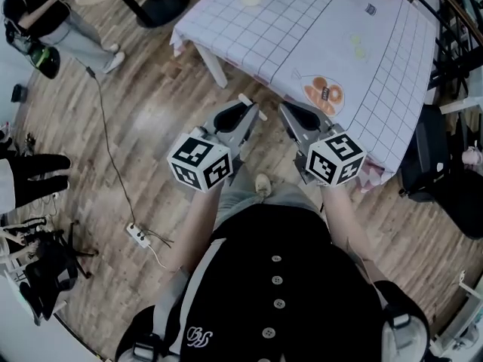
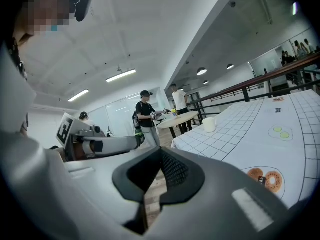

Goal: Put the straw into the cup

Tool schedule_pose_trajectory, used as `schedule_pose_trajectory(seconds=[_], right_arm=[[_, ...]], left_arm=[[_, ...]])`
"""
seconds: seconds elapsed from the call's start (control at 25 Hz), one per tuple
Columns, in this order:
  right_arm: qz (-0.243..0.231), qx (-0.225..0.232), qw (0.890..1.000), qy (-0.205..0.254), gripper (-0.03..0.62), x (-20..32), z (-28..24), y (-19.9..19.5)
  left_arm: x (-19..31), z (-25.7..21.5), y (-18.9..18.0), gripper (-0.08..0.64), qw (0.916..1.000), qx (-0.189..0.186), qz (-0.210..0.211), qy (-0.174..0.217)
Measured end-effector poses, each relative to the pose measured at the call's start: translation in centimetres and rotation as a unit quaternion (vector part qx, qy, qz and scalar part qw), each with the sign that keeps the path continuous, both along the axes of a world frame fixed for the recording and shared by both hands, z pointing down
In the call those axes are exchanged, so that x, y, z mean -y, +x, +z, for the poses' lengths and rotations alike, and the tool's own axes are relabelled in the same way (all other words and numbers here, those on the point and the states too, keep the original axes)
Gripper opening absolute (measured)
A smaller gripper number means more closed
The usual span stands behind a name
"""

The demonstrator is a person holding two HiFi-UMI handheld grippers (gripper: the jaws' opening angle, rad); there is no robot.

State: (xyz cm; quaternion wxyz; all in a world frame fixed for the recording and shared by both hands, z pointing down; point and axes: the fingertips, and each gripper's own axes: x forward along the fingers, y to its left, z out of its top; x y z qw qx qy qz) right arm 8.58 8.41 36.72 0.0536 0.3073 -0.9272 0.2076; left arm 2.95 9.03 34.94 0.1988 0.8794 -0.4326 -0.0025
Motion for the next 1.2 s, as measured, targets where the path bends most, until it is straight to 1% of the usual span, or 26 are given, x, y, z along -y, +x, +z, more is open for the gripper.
schedule_pose_trajectory(seconds=[0.24, 0.4, 0.56, 0.8, 1.2], right_arm=[[-0.003, -0.001, 1.000, -0.010, 0.000, 1.3, 1.1, -0.5], [0.013, 0.004, 1.000, -0.016, 0.000, 3.4, 1.4, -0.4], [0.027, 0.001, 0.999, -0.019, 0.000, 5.8, 1.8, -0.6], [0.043, 0.002, 0.999, -0.022, 0.000, 9.6, 2.0, -2.3], [0.077, 0.001, 0.997, -0.022, 0.000, 17.6, 1.7, -6.5]], left_arm=[[1.8, 1.0, -0.7, 0.046, 0.9999, -0.002, -0.001, -0.010], [3.9, 1.7, -1.1, 0.046, 0.9998, -0.002, 0.008, -0.019], [6.6, 1.9, -1.6, 0.046, 0.9996, 0.004, 0.024, -0.018], [11.0, 2.9, -2.7, 0.046, 0.9983, 0.002, 0.049, -0.030], [19.4, 2.0, -6.8, 0.044, 0.9968, -0.008, 0.076, -0.023]])
